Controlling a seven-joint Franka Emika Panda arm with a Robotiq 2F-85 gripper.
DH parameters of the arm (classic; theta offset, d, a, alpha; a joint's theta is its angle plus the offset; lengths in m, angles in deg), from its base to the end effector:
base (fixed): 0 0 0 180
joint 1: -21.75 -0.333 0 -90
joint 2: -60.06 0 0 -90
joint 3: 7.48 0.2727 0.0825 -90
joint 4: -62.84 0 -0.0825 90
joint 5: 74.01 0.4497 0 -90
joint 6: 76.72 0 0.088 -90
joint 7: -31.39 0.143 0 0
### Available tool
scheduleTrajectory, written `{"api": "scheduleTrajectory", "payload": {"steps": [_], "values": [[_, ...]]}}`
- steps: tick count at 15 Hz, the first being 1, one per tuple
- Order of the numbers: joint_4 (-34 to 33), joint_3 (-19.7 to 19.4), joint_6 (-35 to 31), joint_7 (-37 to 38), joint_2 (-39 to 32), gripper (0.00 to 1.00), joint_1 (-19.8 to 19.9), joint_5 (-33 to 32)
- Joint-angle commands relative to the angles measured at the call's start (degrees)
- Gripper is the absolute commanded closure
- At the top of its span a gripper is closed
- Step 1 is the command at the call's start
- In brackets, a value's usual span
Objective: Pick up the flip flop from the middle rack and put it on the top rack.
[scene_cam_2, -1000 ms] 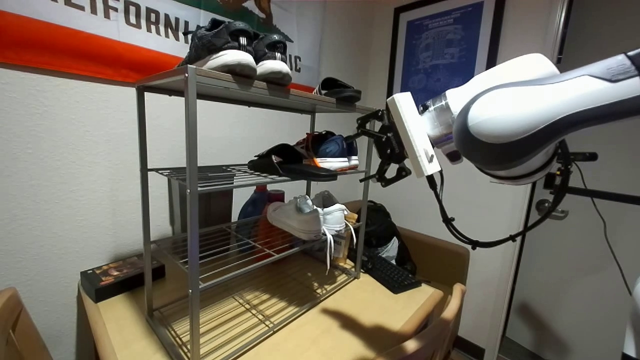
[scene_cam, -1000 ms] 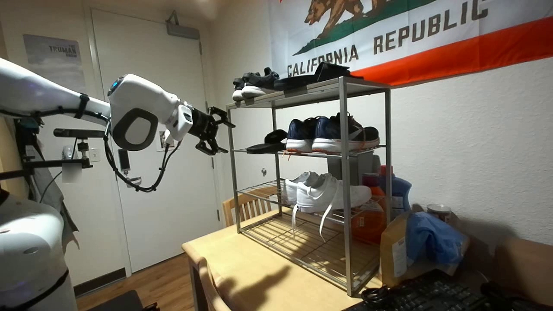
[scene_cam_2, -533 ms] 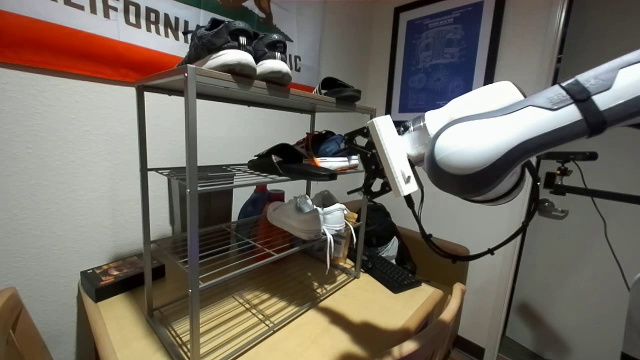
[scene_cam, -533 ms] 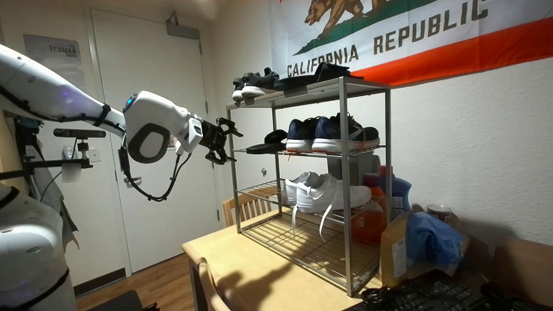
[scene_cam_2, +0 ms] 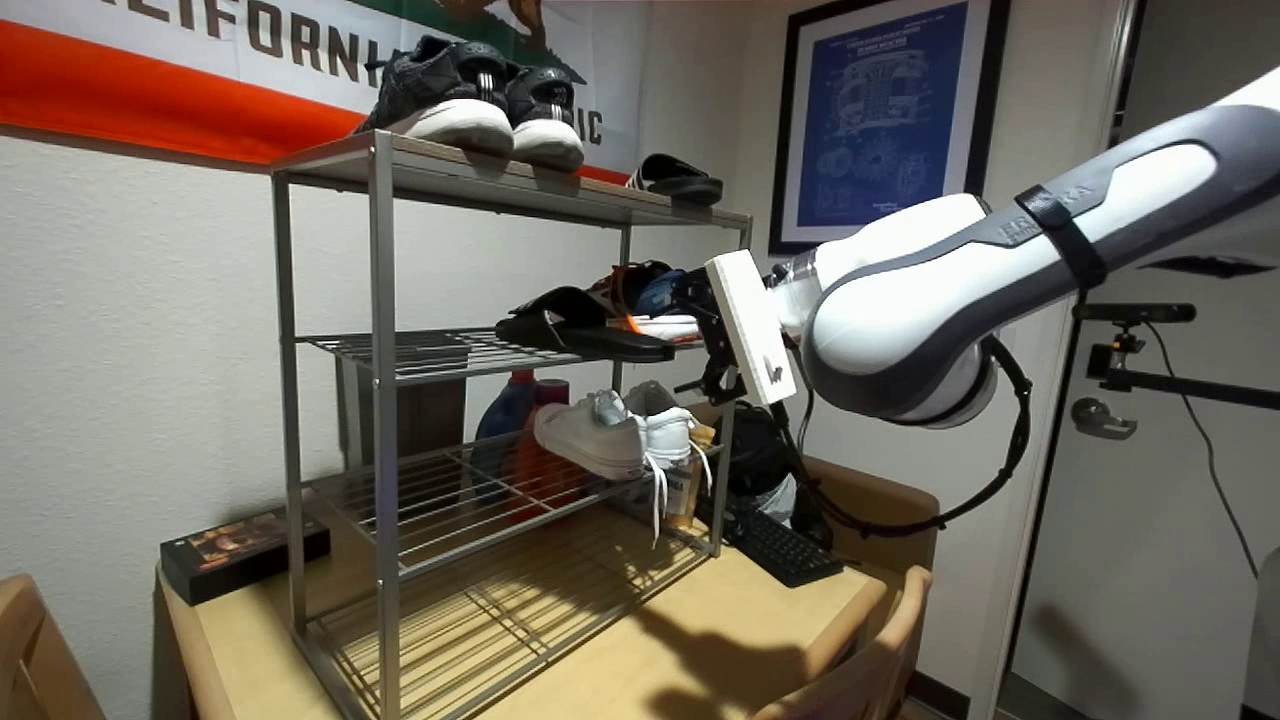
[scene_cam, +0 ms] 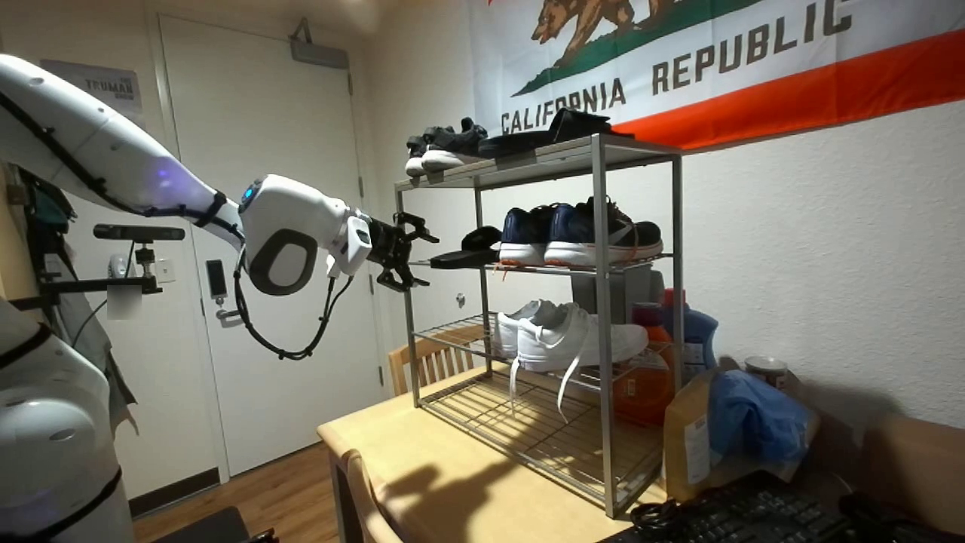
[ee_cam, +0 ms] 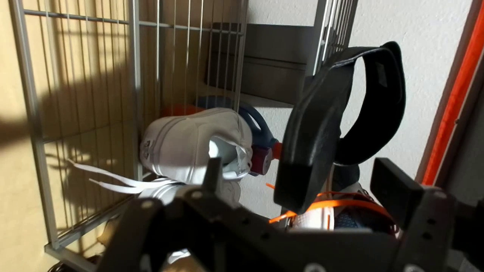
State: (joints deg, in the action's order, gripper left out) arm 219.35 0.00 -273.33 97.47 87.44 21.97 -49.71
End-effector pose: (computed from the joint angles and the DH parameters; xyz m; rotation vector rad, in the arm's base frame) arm 0.5099 0.0103 0.4124 -1.5912 1.4634 -1.0843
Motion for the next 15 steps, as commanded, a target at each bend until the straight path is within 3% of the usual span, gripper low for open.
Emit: {"api": "scheduleTrajectory", "payload": {"steps": [1,7,15], "values": [[-2.89,-0.5,-1.82,-0.2,-2.01,0.0,-2.08,1.35],[-5.14,1.1,0.71,1.53,-2.4,0.0,-2.5,1.11],[-8.47,7.47,3.42,1.31,-6.27,0.0,6.17,3.27]]}}
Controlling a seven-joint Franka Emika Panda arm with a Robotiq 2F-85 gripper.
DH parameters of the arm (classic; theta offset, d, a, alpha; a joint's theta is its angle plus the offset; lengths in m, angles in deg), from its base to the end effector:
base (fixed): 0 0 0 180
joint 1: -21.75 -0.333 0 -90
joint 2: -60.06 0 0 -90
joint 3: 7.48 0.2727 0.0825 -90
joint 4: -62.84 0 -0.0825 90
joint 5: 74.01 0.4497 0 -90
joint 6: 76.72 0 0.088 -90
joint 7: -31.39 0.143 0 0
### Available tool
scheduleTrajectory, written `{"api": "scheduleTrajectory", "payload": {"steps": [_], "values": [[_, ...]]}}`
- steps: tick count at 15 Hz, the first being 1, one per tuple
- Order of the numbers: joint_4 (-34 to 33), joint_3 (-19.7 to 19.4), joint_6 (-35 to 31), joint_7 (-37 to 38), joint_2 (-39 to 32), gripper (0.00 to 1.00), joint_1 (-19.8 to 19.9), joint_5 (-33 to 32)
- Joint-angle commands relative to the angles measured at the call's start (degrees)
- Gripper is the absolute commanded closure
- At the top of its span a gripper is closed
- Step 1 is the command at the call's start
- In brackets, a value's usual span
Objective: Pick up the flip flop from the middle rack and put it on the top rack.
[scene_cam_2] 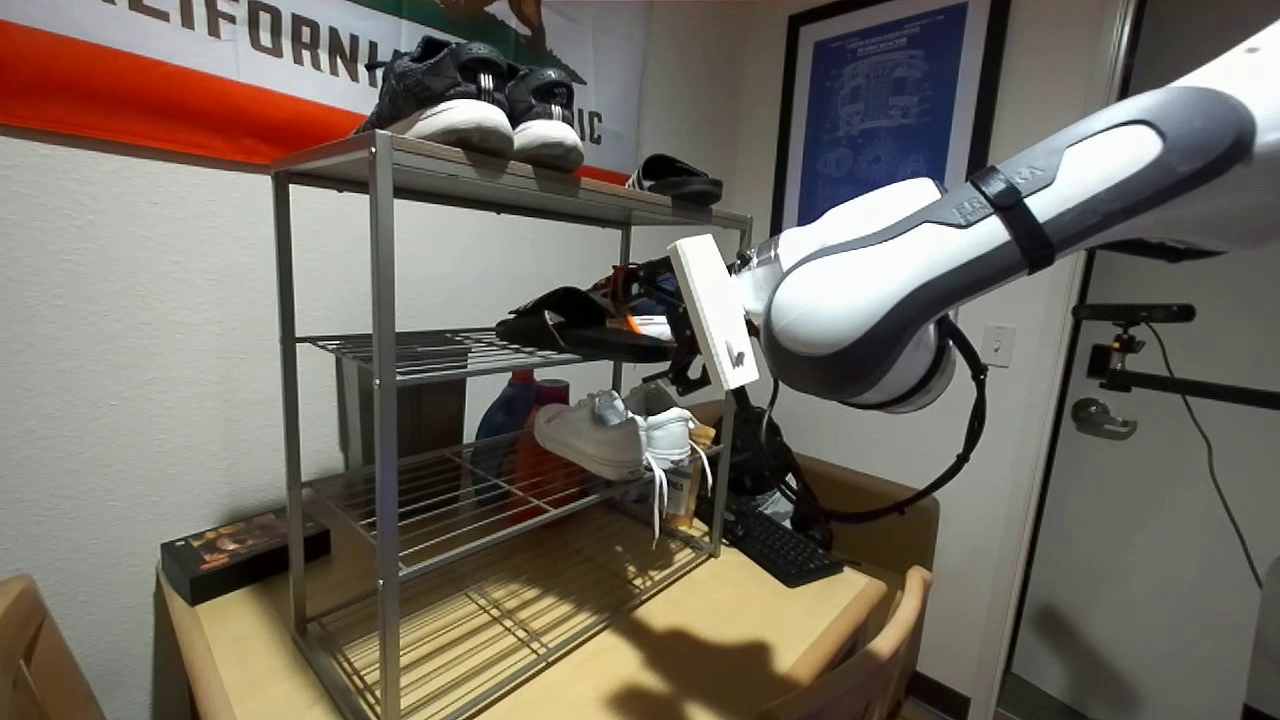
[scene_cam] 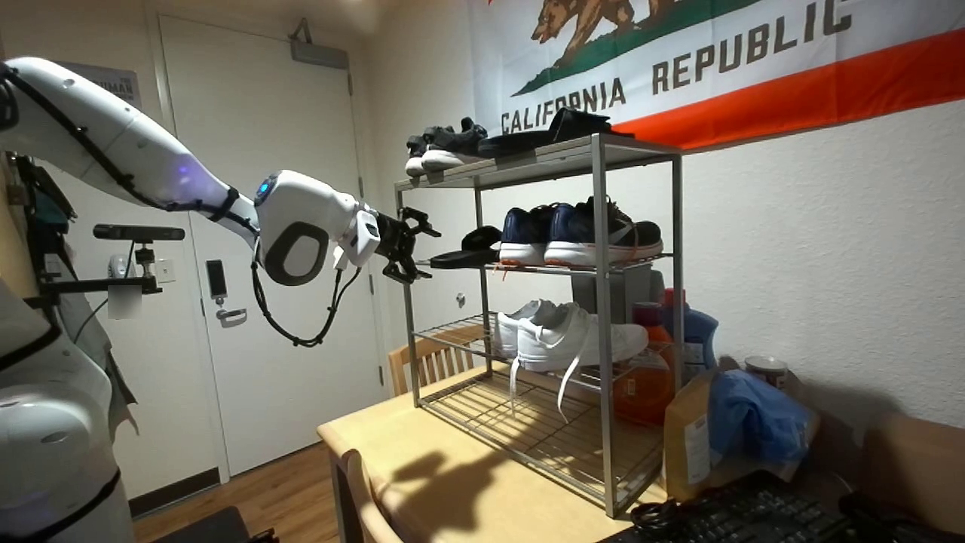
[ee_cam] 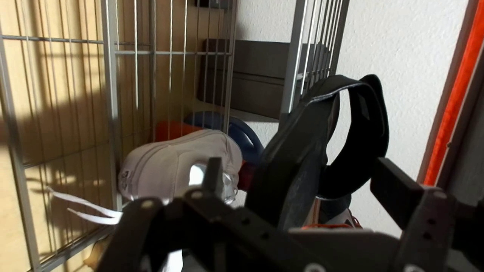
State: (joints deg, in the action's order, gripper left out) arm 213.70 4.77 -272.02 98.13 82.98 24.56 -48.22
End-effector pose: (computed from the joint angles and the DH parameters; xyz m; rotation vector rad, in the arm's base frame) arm 0.5352 0.0332 0.4212 -1.5977 1.4493 -1.0569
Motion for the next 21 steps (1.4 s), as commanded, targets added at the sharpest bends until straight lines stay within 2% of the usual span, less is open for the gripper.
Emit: {"api": "scheduleTrajectory", "payload": {"steps": [1,4,5,6,10,15,16,17,21], "values": [[-3.29,3.49,2.56,0.68,-2.17,0.0,4.76,2.03],[-4.69,5.45,3.37,0.82,-3.0,0.0,7.64,2.07],[-5.07,5.85,3.5,0.85,-3.16,0.25,8.2,1.96],[-5.35,6.21,3.48,0.96,-3.28,0.26,8.57,1.92],[-5.46,7.09,3.13,1.14,-3.07,0.58,8.82,1.72],[-4.94,6.1,2.41,1.33,-1.9,0.95,6.36,1.42],[-4.48,6.37,2.08,1.32,-1.07,0.97,6.41,1.57],[-4.08,5.38,2.25,1.48,-0.19,0.94,4.81,1.42],[-1.21,2.49,1.47,0.8,4.64,0.94,-0.74,0.74]]}}
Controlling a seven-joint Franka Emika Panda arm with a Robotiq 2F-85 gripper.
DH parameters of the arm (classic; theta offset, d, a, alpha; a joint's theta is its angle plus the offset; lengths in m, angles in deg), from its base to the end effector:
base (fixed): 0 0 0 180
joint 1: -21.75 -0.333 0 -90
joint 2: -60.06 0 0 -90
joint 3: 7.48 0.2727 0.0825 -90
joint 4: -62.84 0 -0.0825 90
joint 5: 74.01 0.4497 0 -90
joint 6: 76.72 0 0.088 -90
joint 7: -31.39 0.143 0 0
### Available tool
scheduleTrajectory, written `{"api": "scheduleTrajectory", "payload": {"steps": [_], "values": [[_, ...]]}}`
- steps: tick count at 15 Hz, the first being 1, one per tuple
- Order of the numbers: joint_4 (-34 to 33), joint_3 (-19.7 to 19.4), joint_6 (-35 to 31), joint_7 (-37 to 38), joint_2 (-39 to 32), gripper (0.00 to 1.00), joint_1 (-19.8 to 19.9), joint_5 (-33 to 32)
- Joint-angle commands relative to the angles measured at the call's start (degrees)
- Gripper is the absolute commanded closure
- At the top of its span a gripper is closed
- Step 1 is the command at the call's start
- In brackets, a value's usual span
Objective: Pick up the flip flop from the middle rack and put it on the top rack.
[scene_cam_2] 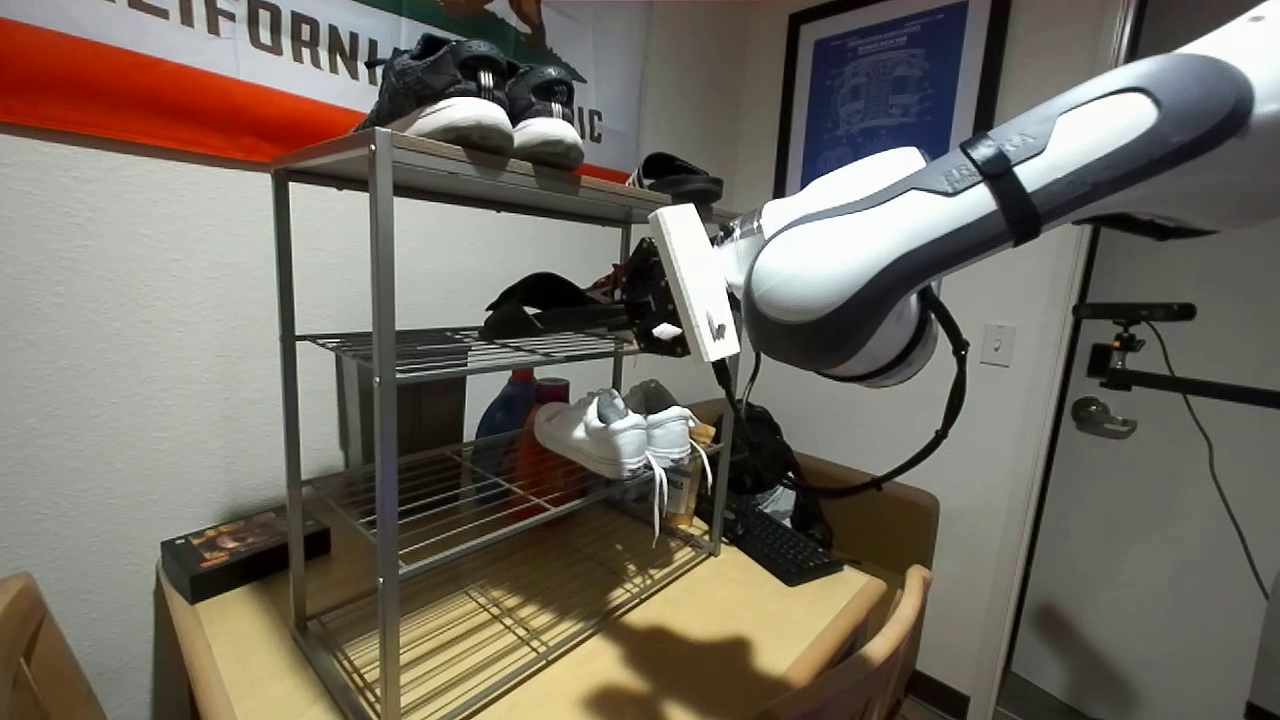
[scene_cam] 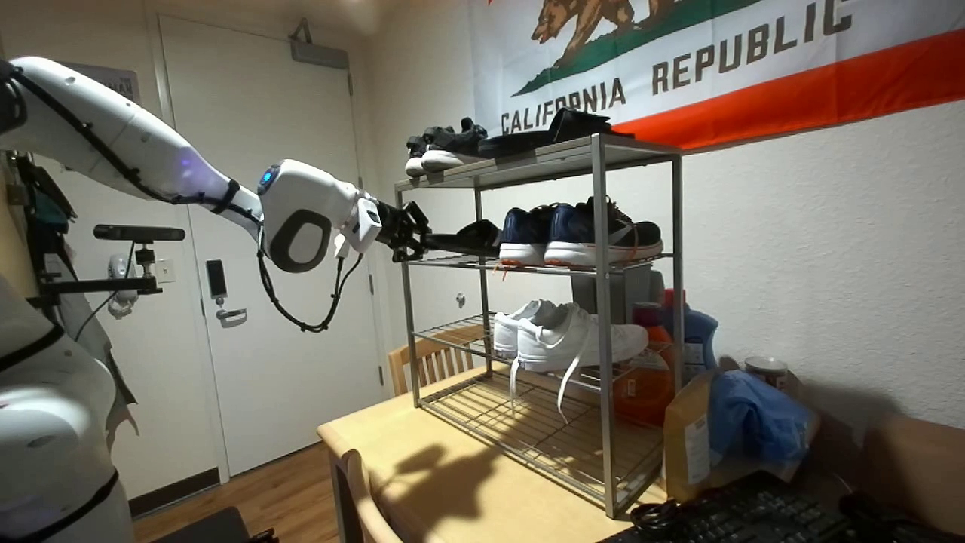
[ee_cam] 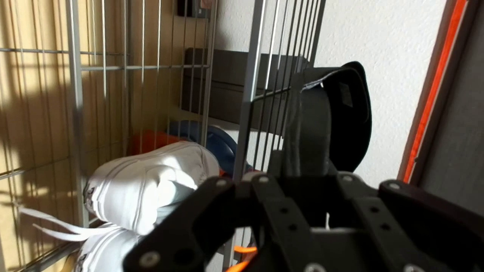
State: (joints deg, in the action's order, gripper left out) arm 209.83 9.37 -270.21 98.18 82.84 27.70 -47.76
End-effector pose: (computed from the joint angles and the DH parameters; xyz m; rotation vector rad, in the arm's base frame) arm 0.5474 0.0528 0.4501 -1.5976 1.3988 -1.0688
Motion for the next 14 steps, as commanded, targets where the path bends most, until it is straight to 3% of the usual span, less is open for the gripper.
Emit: {"api": "scheduleTrajectory", "payload": {"steps": [1,7,12,14], "values": [[3.31,-2.7,-0.46,0.58,6.12,0.94,-5.02,0.28],[9.48,-3.11,-0.14,0.63,16.31,0.94,-8.35,1.05],[14.83,-1.47,1.72,0.26,25.13,0.94,-7.78,1.8],[12.98,0.29,3.96,-0.99,25.89,0.94,-6.16,3.32]]}}
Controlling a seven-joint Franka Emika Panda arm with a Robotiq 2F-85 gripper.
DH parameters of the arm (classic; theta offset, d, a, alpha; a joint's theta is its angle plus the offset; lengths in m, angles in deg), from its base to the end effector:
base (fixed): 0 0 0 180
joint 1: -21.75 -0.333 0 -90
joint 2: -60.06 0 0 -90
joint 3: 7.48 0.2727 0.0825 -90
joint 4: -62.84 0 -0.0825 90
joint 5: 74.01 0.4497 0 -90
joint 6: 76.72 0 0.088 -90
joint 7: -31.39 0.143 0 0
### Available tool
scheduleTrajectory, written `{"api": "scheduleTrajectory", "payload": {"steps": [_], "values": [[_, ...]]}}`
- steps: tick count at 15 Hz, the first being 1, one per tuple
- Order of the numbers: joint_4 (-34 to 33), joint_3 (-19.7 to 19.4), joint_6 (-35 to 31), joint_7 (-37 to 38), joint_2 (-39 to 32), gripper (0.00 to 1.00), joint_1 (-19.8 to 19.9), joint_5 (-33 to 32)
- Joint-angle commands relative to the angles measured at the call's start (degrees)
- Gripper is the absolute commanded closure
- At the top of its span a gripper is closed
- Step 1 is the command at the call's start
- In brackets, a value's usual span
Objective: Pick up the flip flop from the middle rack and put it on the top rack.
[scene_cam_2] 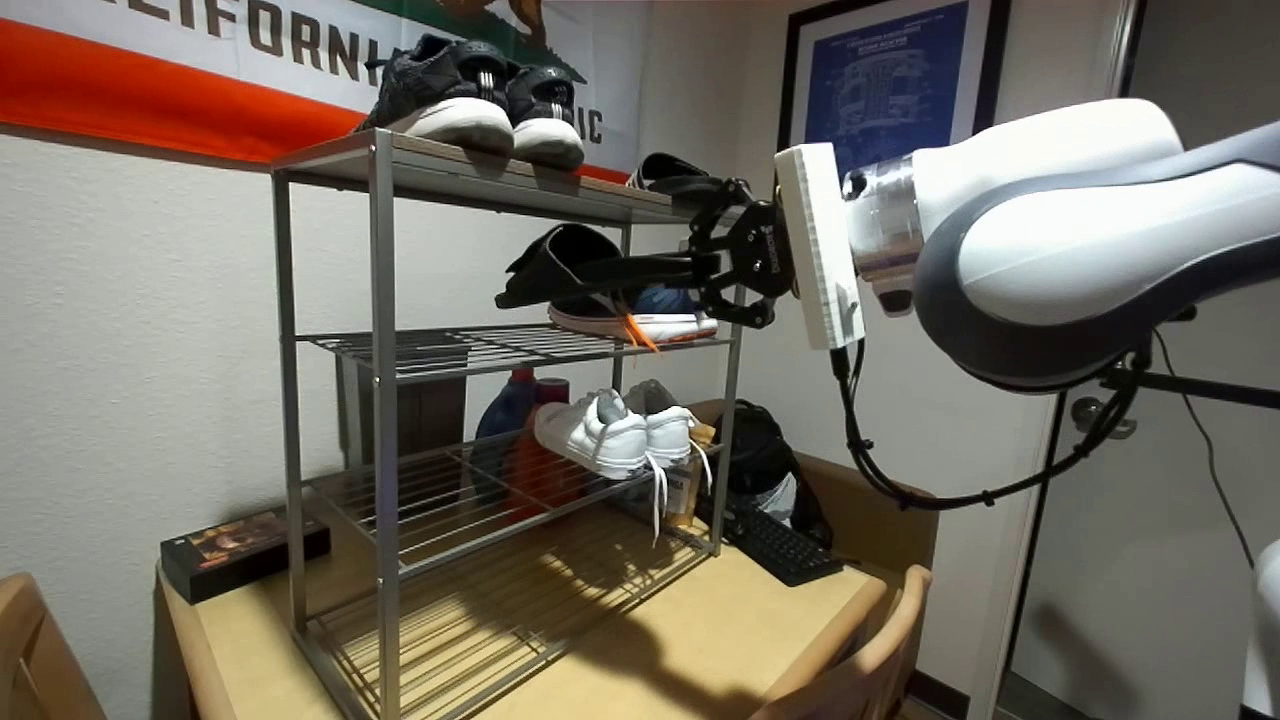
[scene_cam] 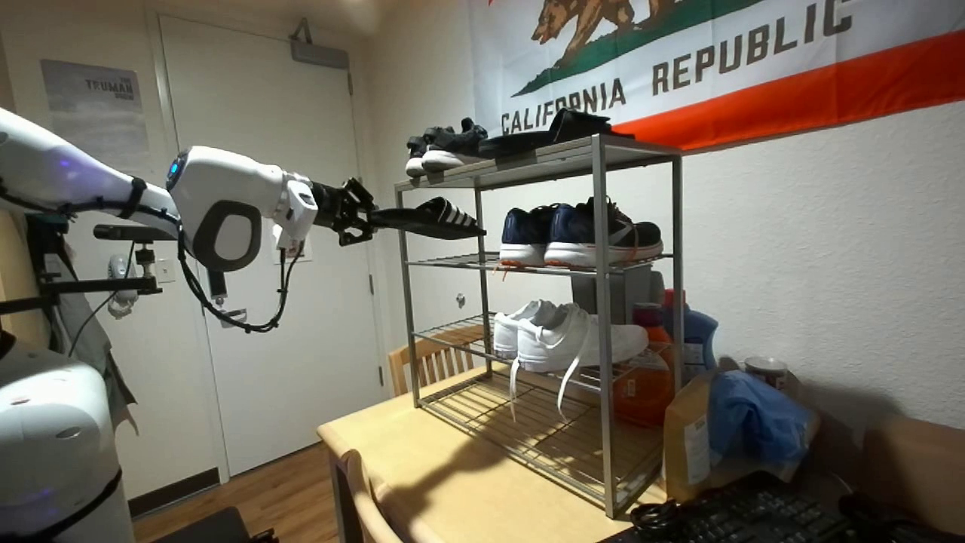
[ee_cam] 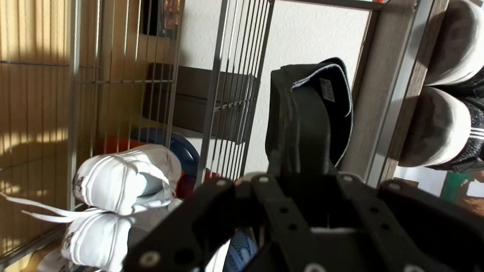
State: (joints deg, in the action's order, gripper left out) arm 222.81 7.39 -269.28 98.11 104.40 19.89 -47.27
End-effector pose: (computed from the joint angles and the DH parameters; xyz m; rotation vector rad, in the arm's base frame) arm 0.4598 0.0805 0.5065 -1.5524 1.2274 -1.1414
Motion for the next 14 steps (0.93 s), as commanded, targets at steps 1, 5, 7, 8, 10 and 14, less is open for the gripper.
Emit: {"api": "scheduleTrajectory", "payload": {"steps": [1,5,7,8,10,14], "values": [[-0.03,2.95,3.8,-1.02,5.29,0.94,2.04,3.35],[-0.08,5.77,6.4,-1.19,8.39,0.94,3.37,4.94],[-0.08,7.39,7.73,-1.44,9.89,0.94,4.26,5.45],[-0.08,8.05,8.26,-1.5,10.56,0.94,4.58,5.74],[-0.08,9.33,10.04,-1.62,12.26,0.94,5.3,6.33],[-0.09,10.48,13.7,-1.93,15.94,0.94,5.57,6.44]]}}
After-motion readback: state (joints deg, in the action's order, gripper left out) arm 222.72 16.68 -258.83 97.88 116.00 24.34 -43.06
